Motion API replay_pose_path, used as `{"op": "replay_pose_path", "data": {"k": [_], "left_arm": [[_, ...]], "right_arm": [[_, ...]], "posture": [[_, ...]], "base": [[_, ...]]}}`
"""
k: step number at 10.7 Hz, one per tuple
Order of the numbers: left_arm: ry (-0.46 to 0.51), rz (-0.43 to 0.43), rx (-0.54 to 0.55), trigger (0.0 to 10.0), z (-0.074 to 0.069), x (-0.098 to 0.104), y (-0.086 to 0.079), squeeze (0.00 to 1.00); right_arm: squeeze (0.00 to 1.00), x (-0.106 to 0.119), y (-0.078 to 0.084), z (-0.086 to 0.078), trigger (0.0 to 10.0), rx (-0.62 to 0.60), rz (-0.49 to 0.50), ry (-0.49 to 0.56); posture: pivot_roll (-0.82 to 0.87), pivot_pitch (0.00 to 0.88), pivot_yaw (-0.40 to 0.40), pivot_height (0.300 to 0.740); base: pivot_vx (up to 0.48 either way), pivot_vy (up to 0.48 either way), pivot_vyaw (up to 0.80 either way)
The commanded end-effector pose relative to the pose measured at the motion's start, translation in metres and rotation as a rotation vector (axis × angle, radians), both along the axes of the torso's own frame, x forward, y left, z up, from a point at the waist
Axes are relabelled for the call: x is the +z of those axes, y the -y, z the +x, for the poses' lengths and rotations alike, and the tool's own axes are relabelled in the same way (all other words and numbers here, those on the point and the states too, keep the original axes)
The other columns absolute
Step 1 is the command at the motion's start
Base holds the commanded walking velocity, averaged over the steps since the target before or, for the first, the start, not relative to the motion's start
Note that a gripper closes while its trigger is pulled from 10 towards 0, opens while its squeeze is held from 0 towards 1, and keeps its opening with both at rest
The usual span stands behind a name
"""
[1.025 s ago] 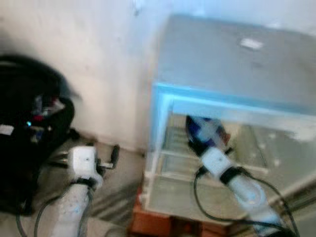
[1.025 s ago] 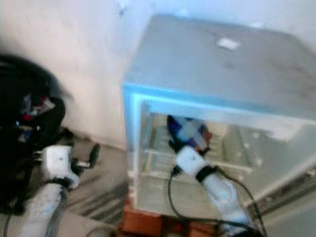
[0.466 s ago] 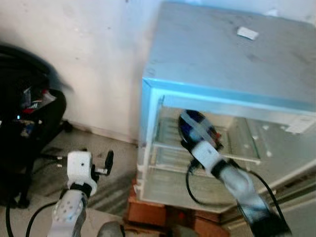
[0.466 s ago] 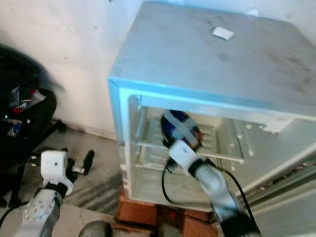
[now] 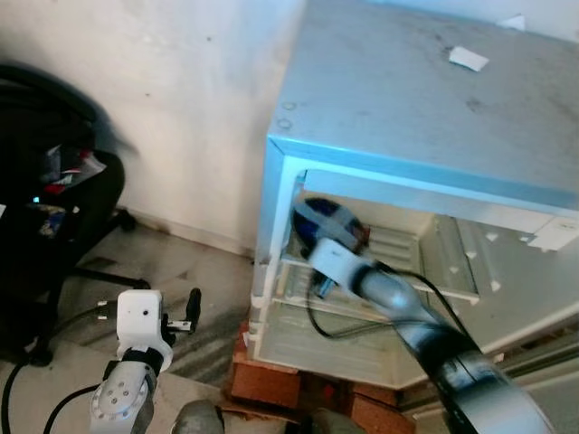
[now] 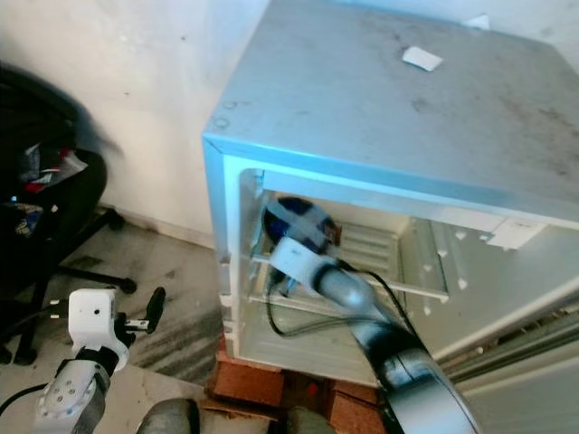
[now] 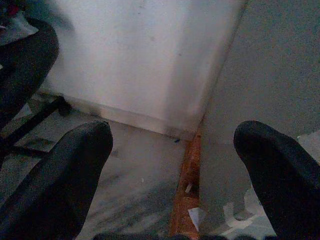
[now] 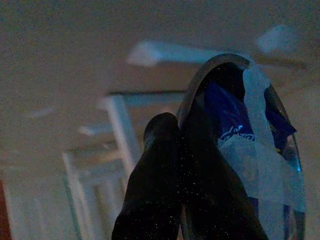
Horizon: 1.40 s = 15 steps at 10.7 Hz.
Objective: Restocking fridge
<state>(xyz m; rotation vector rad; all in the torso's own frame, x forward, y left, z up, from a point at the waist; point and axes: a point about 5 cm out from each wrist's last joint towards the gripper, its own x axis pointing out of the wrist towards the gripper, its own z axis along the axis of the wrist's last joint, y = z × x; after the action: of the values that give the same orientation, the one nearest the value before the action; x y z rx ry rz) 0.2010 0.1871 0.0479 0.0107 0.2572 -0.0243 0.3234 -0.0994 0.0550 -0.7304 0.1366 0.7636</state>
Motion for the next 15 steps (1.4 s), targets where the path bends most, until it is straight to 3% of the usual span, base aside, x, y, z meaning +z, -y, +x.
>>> {"op": "replay_pose_path", "data": {"k": [1,3,4,6,9,11,15], "left_arm": [[0.0,0.007,-0.008,10.0,0.002,0.002,0.003,0.0],[0.033,0.022,0.011,10.0,0.004,0.008,0.0,0.0],[0.026,0.025,0.014,10.0,0.004,0.008,-0.001,0.0],[0.042,0.023,0.019,10.0,0.006,0.009,-0.001,0.0],[0.036,0.019,0.005,10.0,0.007,0.007,0.005,0.0],[0.03,0.017,0.004,10.0,0.007,0.006,0.006,0.0],[0.019,0.019,-0.013,10.0,0.011,0.003,0.007,0.0]], "right_arm": [[0.0,0.006,-0.012,0.005,10.0,0.052,-0.04,0.042],[0.0,0.023,-0.021,0.022,10.0,0.005,-0.038,0.068],[1.0,0.025,-0.021,0.024,10.0,-0.007,-0.03,0.067],[1.0,0.024,-0.016,0.024,10.0,-0.028,-0.018,0.084],[1.0,0.039,0.008,0.03,10.0,-0.132,0.162,0.159],[1.0,0.035,0.03,0.018,10.0,-0.149,0.248,0.183],[1.0,0.02,0.055,-0.002,10.0,-0.206,0.295,0.158]], "posture": [[0.21,0.125,-0.11,0.74],[0.21,0.122,-0.11,0.74],[0.21,0.122,-0.11,0.74],[0.21,0.118,-0.112,0.74],[0.2,0.119,-0.115,0.74],[0.19,0.118,-0.118,0.74],[0.17,0.114,-0.113,0.74]], "base": [[0.0,0.0,0.0],[0.0,0.0,0.0],[0.0,0.0,0.0],[0.0,0.0,0.0],[0.0,0.0,0.0],[0.0,0.0,0.0],[0.0,0.0,0.0]]}}
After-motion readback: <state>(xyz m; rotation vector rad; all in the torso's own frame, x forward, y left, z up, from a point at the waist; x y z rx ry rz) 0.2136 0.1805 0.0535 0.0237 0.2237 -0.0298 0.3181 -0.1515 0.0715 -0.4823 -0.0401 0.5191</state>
